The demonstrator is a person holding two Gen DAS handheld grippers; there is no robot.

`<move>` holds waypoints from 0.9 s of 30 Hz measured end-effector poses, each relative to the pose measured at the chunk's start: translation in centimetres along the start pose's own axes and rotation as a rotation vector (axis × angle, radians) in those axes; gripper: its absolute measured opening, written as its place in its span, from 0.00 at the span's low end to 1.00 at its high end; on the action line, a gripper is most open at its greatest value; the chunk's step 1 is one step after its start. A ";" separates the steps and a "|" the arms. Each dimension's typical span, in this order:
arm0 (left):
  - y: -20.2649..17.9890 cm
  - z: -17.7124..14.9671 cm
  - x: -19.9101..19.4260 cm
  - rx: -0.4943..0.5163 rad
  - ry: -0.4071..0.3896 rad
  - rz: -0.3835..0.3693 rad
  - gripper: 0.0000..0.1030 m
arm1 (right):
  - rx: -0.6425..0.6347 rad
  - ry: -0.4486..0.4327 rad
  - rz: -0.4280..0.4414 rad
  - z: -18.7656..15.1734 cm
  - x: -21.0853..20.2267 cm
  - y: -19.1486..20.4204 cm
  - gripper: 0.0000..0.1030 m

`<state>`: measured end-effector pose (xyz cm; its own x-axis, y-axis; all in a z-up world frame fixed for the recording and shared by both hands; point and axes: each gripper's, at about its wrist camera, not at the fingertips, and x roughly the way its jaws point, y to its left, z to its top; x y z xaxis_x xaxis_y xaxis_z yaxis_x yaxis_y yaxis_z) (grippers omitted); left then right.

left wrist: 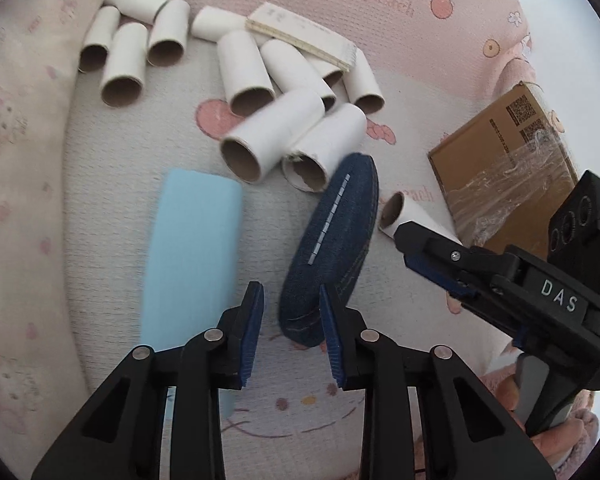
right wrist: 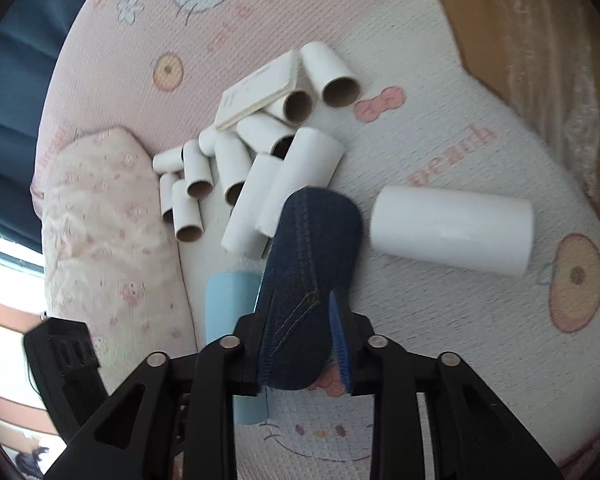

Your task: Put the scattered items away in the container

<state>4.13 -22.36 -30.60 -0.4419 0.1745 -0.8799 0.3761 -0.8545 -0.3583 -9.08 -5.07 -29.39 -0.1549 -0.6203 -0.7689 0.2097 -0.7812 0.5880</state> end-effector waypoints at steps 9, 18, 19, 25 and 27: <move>2.5 1.4 -0.6 0.023 -0.024 0.128 0.62 | 0.148 0.055 0.013 -0.4 2.7 -1.5 0.71; 4.0 1.0 1.6 -0.039 0.055 0.115 0.62 | 0.238 0.072 0.056 -0.4 4.5 -2.5 0.71; 3.9 1.0 1.7 -0.027 0.059 0.126 0.62 | 0.236 0.074 0.063 -0.3 4.8 -2.4 0.71; 4.1 0.3 2.6 -0.029 0.082 0.162 0.62 | 0.186 0.072 0.051 0.1 5.9 -1.6 0.71; 4.3 0.0 2.7 -0.056 0.075 0.152 0.62 | 0.145 0.069 0.031 0.1 6.1 -1.1 0.68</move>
<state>4.55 -25.57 -34.52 -0.3157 0.0832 -0.9452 0.4792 -0.8458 -0.2345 -10.36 -7.97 -34.71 -0.0824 -0.6417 -0.7625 0.0713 -0.7669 0.6377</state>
